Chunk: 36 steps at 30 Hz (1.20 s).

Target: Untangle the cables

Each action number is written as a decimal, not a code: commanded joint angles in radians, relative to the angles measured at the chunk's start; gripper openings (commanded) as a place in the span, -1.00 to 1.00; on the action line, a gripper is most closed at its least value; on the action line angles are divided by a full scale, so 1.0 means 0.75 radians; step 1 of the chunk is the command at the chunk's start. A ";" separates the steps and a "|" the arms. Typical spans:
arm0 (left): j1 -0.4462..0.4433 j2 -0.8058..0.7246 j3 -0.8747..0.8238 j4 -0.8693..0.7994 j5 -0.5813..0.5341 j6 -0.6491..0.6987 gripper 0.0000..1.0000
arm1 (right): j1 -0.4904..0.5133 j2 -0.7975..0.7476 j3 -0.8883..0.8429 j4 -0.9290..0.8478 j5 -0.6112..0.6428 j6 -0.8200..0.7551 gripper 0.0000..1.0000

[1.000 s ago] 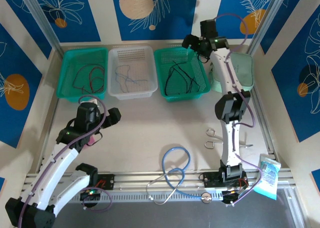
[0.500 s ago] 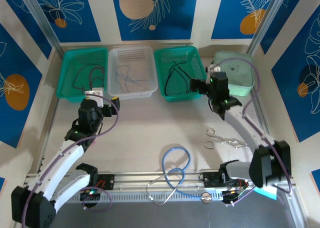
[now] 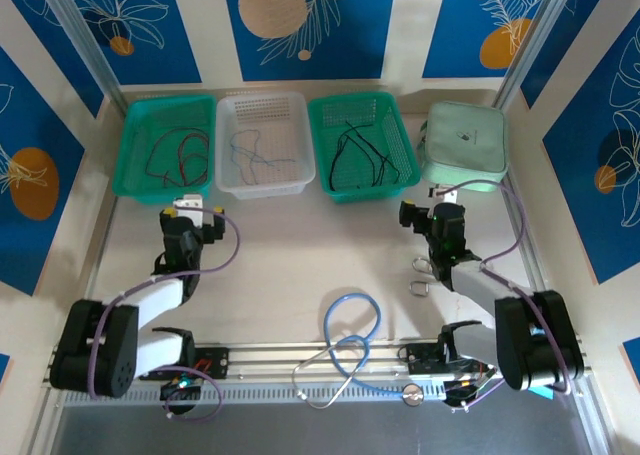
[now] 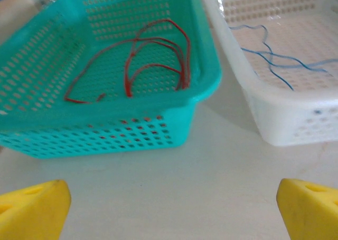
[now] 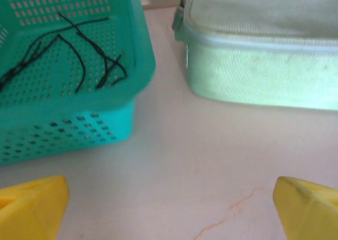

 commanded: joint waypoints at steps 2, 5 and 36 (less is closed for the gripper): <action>0.058 0.096 -0.028 0.317 0.313 0.052 0.99 | 0.000 0.078 -0.050 0.327 0.034 -0.047 0.98; 0.093 0.173 -0.035 0.387 0.396 0.037 0.99 | -0.013 0.148 -0.031 0.400 0.041 -0.095 0.98; 0.089 0.471 0.126 0.350 0.152 -0.034 0.99 | -0.152 0.416 0.083 0.425 -0.253 -0.063 0.98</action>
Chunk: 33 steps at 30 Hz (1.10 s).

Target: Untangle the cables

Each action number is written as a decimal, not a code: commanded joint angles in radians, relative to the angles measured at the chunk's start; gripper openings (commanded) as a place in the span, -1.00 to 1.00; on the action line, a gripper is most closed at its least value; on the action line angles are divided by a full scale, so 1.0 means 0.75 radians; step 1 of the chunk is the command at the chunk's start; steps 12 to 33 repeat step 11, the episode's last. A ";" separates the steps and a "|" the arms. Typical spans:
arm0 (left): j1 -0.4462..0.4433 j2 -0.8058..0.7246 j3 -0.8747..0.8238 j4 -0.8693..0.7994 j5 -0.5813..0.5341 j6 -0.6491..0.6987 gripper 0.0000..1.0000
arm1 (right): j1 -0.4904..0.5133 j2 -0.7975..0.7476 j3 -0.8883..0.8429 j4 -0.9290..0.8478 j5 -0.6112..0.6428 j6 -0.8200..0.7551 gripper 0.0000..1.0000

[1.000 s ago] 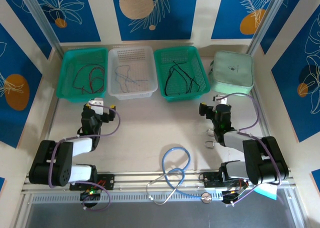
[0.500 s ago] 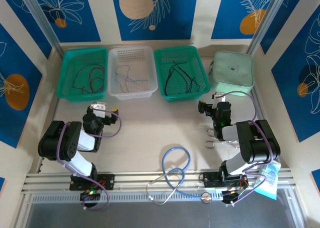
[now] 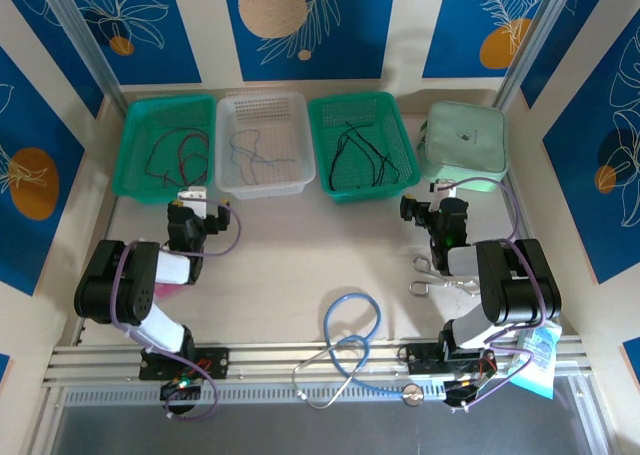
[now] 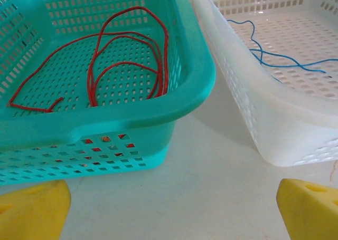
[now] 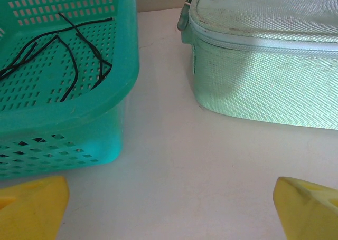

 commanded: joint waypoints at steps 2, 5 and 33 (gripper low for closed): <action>-0.007 -0.018 0.005 -0.017 -0.019 -0.016 0.99 | 0.003 -0.006 0.023 0.006 -0.016 0.006 0.98; -0.007 -0.018 0.005 -0.016 -0.019 -0.016 0.99 | -0.021 -0.008 0.021 0.004 -0.064 0.016 0.98; -0.007 -0.021 -0.016 0.018 -0.035 -0.023 0.99 | -0.009 -0.010 0.021 0.007 -0.046 0.010 0.98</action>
